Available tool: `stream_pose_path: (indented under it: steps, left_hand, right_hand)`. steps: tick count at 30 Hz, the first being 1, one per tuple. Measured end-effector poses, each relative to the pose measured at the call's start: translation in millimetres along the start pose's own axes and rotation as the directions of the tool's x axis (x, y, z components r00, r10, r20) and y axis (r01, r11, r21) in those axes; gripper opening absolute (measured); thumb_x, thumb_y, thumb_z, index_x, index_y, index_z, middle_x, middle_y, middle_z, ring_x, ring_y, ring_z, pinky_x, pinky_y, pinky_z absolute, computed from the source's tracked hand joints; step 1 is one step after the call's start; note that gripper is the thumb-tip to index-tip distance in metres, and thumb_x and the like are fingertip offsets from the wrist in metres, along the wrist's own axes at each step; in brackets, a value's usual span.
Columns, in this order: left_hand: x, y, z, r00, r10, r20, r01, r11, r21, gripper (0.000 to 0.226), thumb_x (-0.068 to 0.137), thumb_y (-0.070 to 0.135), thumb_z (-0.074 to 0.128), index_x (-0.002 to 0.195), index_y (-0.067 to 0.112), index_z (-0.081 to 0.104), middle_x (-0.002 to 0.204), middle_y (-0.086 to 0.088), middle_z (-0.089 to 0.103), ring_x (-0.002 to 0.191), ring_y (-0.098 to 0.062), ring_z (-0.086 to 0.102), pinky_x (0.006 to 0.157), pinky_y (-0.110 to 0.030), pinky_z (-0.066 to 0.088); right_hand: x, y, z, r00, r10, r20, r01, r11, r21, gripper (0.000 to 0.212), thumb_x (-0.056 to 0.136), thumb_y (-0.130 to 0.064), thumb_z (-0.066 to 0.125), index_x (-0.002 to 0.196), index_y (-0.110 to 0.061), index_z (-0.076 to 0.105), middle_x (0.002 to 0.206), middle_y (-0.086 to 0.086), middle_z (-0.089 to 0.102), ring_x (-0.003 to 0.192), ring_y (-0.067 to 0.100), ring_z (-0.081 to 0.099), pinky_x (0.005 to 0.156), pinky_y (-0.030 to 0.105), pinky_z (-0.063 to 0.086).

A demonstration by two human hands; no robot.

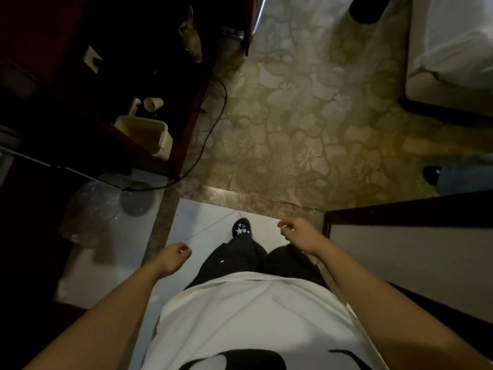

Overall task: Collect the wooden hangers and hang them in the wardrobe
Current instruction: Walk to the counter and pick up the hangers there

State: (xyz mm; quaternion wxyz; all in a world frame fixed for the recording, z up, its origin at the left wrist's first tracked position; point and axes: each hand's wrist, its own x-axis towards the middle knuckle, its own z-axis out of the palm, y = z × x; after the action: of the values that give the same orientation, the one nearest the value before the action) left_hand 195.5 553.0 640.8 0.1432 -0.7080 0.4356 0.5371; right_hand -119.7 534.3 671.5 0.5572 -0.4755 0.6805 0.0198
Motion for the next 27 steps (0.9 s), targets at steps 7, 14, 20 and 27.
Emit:
stream_pose_path:
  steps: [7, 14, 20, 27]
  left_hand:
    - [38.9, 105.8, -49.4, 0.995, 0.086, -0.043, -0.088, 0.995, -0.046, 0.029, 0.096, 0.021, 0.045, 0.114, 0.003, 0.059, 0.111, -0.017, 0.062, 0.104, -0.032, 0.058, 0.097, -0.041, 0.046]
    - [74.6, 227.1, -48.3, 0.995, 0.102, -0.01, -0.102, 0.991, -0.084, 0.023, 0.097, 0.021, 0.043, 0.106, 0.009, 0.06, 0.105, -0.014, 0.062, 0.096, -0.024, 0.057, 0.077, -0.029, 0.043]
    - [97.4, 334.5, -45.1, 0.995, 0.099, 0.009, -0.095, 0.977, -0.193, 0.02, 0.097, 0.017, 0.041, 0.094, 0.01, 0.059, 0.096, -0.013, 0.058, 0.084, -0.019, 0.053, 0.064, -0.024, 0.039]
    - [121.4, 429.8, -60.7, 0.993, 0.109, -0.049, -0.12, 0.927, -0.356, 0.031, 0.097, 0.017, 0.043, 0.12, -0.001, 0.055, 0.116, -0.025, 0.06, 0.111, -0.036, 0.056, 0.077, -0.022, 0.036]
  right_hand:
    - [54.8, -24.6, -83.6, 1.0, 0.0, -0.005, -0.001, 0.999, -0.039, 0.028, 0.094, -0.01, 0.044, 0.115, -0.003, 0.063, 0.113, 0.016, 0.064, 0.107, 0.03, 0.058, 0.092, 0.035, 0.044]
    - [116.8, -2.0, -189.7, 0.995, 0.101, 0.011, -0.1, 0.993, -0.057, 0.025, 0.094, -0.007, 0.044, 0.105, 0.003, 0.064, 0.098, 0.019, 0.063, 0.088, 0.026, 0.056, 0.085, 0.038, 0.046]
    - [174.4, -4.2, -295.4, 0.992, 0.123, 0.041, -0.118, 0.987, -0.107, 0.03, 0.094, -0.006, 0.042, 0.107, 0.014, 0.06, 0.102, 0.032, 0.062, 0.089, 0.039, 0.059, 0.088, 0.046, 0.046]
    - [241.8, -41.0, -384.6, 0.991, 0.095, 0.094, -0.074, 0.976, -0.204, 0.031, 0.096, -0.008, 0.04, 0.111, 0.013, 0.058, 0.093, 0.026, 0.059, 0.09, 0.038, 0.058, 0.092, 0.048, 0.046]
